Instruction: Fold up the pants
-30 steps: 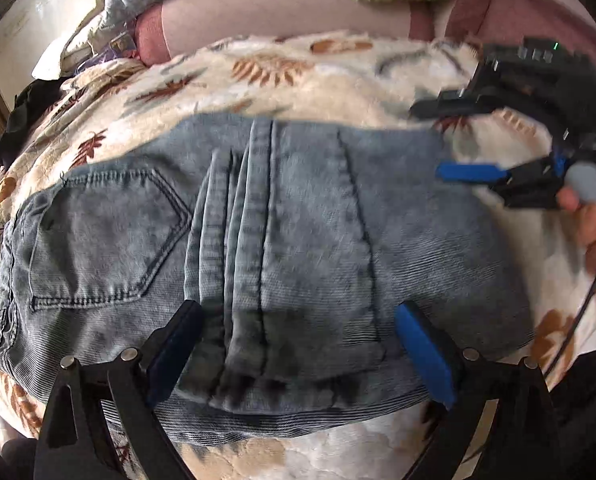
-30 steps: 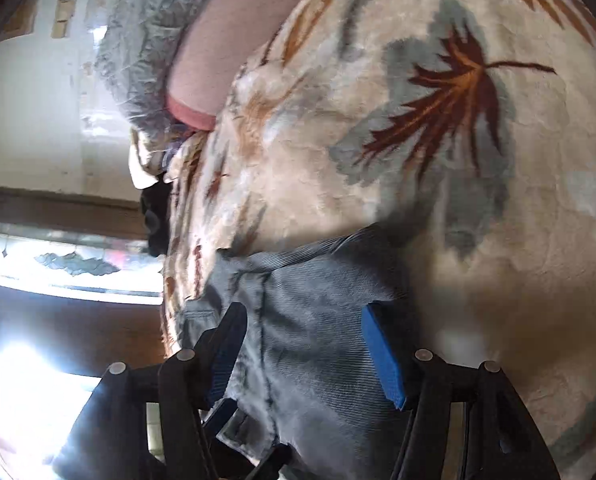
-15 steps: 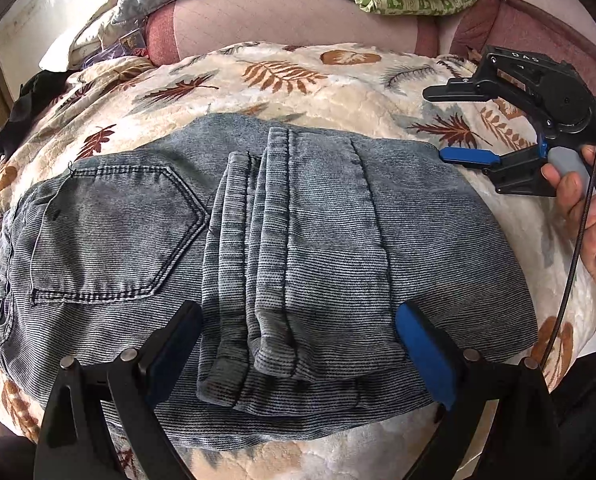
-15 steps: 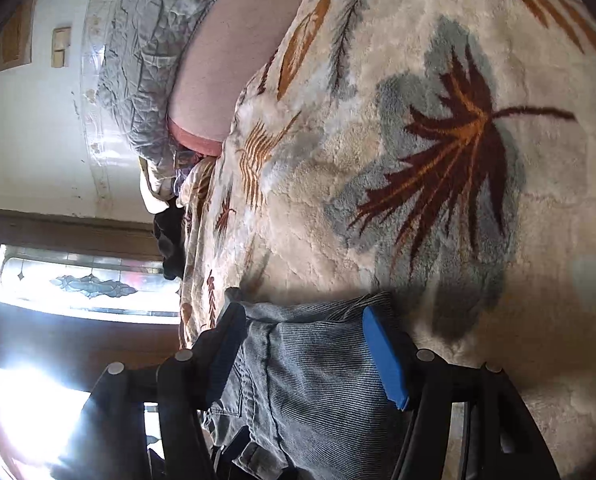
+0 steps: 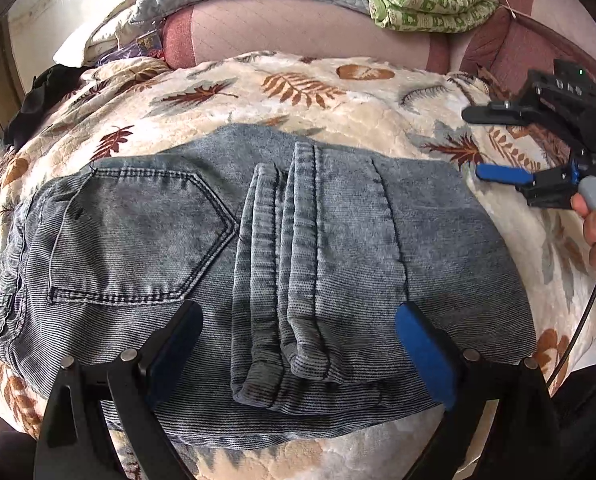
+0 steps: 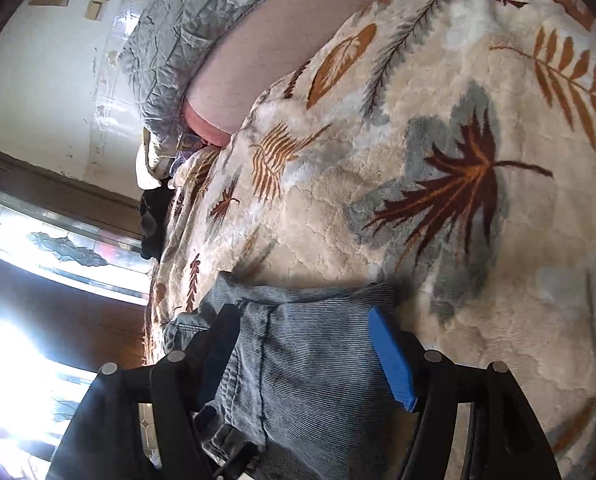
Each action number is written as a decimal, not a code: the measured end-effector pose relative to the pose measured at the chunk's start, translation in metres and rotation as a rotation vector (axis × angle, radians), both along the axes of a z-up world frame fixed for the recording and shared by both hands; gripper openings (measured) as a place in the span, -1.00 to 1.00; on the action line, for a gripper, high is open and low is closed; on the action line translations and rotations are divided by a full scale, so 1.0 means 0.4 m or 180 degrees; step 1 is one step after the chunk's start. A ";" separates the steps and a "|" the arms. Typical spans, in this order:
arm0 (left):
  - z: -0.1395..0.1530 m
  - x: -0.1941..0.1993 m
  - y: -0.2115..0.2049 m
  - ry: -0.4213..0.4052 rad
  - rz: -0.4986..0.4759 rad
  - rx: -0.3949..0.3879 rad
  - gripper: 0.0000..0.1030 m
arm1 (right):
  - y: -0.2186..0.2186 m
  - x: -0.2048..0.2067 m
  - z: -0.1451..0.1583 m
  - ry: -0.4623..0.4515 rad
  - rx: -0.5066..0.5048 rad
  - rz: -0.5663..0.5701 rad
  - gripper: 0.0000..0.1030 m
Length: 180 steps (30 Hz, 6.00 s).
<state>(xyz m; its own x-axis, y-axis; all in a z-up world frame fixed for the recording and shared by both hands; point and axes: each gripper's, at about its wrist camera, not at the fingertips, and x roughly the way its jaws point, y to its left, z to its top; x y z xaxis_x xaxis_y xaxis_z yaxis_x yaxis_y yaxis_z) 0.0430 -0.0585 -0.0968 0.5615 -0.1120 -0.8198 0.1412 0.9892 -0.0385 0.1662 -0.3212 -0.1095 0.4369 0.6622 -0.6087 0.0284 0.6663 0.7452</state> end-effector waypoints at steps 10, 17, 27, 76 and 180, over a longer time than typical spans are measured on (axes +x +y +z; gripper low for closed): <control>-0.043 0.005 0.010 0.0076 -0.0004 0.0034 0.90 | 0.016 0.040 -0.087 0.0306 -0.0167 0.0155 -0.05; -0.044 -0.001 0.011 0.0023 -0.0034 0.0031 0.91 | 0.043 0.021 -0.021 0.0009 -0.0666 0.0230 -0.79; -0.045 0.003 0.004 0.0049 -0.0018 0.0067 0.93 | 0.083 0.011 -0.054 -0.0230 -0.1286 0.0265 -0.64; 0.097 -0.177 0.554 -0.0379 0.1703 -0.1891 0.95 | 0.171 -0.317 -0.047 -0.0626 -0.0015 0.0252 0.42; 0.278 -0.054 0.061 -0.1221 -0.0141 0.0237 -0.70 | 0.111 -0.077 -0.117 0.0178 0.1055 -0.0040 0.65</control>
<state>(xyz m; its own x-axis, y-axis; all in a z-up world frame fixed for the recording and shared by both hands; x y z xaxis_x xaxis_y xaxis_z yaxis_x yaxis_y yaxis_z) 0.0215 -0.0342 0.0144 0.8247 -0.0913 -0.5581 0.1742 0.9799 0.0970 0.1356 -0.2766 -0.1562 0.4182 0.8230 -0.3845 0.0821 0.3873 0.9183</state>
